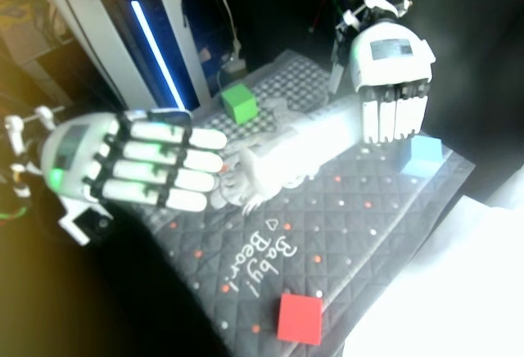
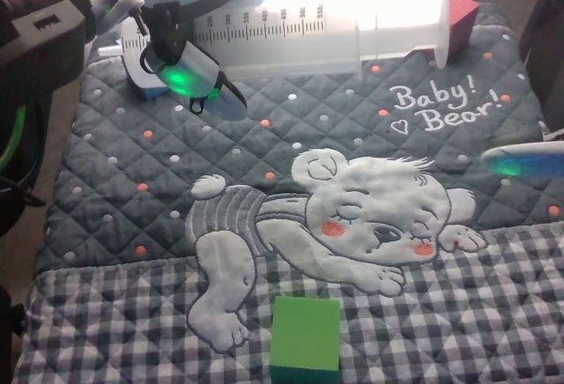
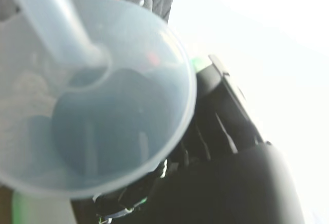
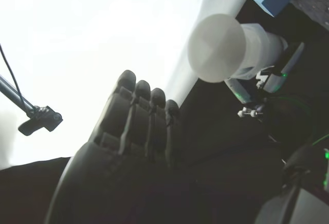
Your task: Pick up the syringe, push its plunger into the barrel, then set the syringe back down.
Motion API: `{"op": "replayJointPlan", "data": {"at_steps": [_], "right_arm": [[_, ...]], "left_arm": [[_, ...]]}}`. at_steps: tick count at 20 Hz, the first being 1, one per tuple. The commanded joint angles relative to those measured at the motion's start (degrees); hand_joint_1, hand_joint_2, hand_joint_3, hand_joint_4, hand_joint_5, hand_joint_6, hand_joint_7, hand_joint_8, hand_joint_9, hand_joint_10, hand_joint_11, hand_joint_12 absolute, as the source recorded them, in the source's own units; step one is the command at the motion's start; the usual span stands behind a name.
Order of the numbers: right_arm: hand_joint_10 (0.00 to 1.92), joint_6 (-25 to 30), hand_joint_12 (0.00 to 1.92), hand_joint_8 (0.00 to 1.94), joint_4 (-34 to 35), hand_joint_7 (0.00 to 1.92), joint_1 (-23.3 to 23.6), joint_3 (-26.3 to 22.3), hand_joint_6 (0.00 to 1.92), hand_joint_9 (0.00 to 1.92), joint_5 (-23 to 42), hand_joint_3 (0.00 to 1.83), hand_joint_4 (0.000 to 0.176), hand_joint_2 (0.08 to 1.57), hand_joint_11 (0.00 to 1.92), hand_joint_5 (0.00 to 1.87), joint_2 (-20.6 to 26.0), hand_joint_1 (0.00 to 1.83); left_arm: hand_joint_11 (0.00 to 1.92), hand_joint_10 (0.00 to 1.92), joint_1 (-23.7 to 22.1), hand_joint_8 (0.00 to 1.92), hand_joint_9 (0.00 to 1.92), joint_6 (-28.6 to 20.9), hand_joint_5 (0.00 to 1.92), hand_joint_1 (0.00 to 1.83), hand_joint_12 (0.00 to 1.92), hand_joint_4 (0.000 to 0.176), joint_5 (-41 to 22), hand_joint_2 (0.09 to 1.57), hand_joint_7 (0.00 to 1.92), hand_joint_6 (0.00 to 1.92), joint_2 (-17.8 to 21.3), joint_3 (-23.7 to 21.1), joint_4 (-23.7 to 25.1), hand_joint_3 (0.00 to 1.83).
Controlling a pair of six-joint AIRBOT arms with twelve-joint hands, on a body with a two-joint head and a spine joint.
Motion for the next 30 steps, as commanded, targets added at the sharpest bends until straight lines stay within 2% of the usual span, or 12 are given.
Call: {"op": "replayJointPlan", "data": {"at_steps": [1,2,4,6,7,8,10,14,20,22,29,30], "right_arm": [[0.01,0.42,0.04,0.01,0.40,0.24,0.65,0.22,0.01,0.23,7.26,0.01,0.026,0.75,0.21,0.20,0.18,0.40],[0.01,0.47,0.03,0.01,0.44,0.25,0.65,0.23,0.01,0.23,7.30,0.01,0.039,0.75,0.20,0.20,0.05,0.38],[0.00,0.54,0.03,0.01,0.68,0.24,0.65,0.23,0.01,0.22,7.59,0.01,0.017,0.76,0.19,0.20,-0.29,0.36],[0.00,0.67,0.02,0.00,1.08,0.22,0.65,0.28,0.00,0.20,8.21,0.01,0.006,0.77,0.17,0.19,-0.79,0.32],[0.01,0.76,0.03,0.01,1.19,0.24,0.65,0.30,0.00,0.22,8.49,0.01,0.010,0.77,0.19,0.20,-0.96,0.31],[0.01,0.85,0.04,0.01,1.25,0.26,0.65,0.33,0.01,0.23,8.68,0.01,0.009,0.77,0.21,0.21,-1.11,0.29],[0.02,0.94,0.05,0.01,1.38,0.27,0.65,0.34,0.01,0.26,8.90,0.01,0.000,0.78,0.24,0.22,-1.29,0.28],[0.01,1.13,0.04,0.01,1.44,0.26,0.65,0.39,0.01,0.26,9.07,0.01,0.000,0.79,0.22,0.21,-1.71,0.25],[0.01,1.37,0.04,0.01,1.42,0.27,0.65,0.56,0.01,0.27,9.08,0.00,0.016,0.77,0.21,0.22,-2.36,0.28],[0.01,1.66,0.04,0.01,1.37,0.28,0.65,0.72,0.01,0.27,9.08,0.00,0.003,0.79,0.21,0.21,-2.66,0.25],[0.00,2.26,0.03,0.00,1.15,0.24,0.67,1.03,0.00,0.23,9.08,0.02,0.000,0.84,0.18,0.20,-3.56,0.23],[0.02,2.33,0.05,0.01,1.09,0.26,0.73,1.12,0.01,0.26,9.08,0.01,0.000,0.83,0.23,0.22,-3.77,0.20]], "left_arm": [[1.51,1.92,-1.13,1.92,1.42,-0.12,1.10,1.54,1.92,0.175,-7.84,1.12,1.30,1.92,0.27,-0.08,-0.66,0.02],[1.52,1.92,-1.19,1.92,1.43,-0.12,1.09,1.53,1.92,0.175,-7.96,1.13,1.30,1.92,0.28,-0.09,-0.65,0.02],[1.52,1.92,-1.46,1.92,1.43,-0.12,1.07,1.53,1.92,0.172,-8.23,1.13,1.29,1.92,0.31,-0.11,-0.67,0.02],[1.51,1.92,-1.90,1.92,1.44,-0.12,1.07,1.53,1.92,0.173,-8.62,1.12,1.31,1.92,0.40,-0.24,-0.68,0.01],[1.50,1.92,-2.04,1.92,1.43,-0.12,1.07,1.52,1.92,0.174,-8.68,1.13,1.30,1.92,0.42,-0.29,-0.67,0.02],[1.51,1.92,-2.15,1.92,1.43,-9.62,1.07,1.53,1.92,0.175,-8.80,1.13,1.30,1.92,0.46,-0.33,-0.67,0.01],[1.53,1.92,-2.28,1.92,1.44,-9.62,1.07,1.56,1.92,0.176,-8.99,1.13,1.30,1.92,0.56,-0.38,-0.67,0.01],[1.50,1.92,-2.39,1.92,1.41,-9.62,1.03,1.54,1.92,0.176,-8.97,1.13,1.26,1.92,0.68,-0.56,-0.65,0.01],[1.53,1.92,-2.63,1.92,1.44,-9.62,1.06,1.57,1.92,0.176,-9.18,1.11,1.30,1.92,0.66,-0.67,-0.44,0.00],[1.53,1.92,-2.67,1.92,1.44,-9.62,1.06,1.56,1.92,0.176,-9.09,1.12,1.29,1.92,0.65,-0.65,-0.40,0.00],[1.52,1.92,-2.87,1.92,1.44,-9.62,1.10,1.54,1.92,0.176,-9.29,1.12,1.32,1.92,0.50,-0.67,-0.25,0.00],[1.52,1.92,-2.87,1.92,1.44,-9.62,1.10,1.54,1.92,0.175,-9.31,1.12,1.32,1.92,0.43,-0.65,-0.18,0.00]]}}
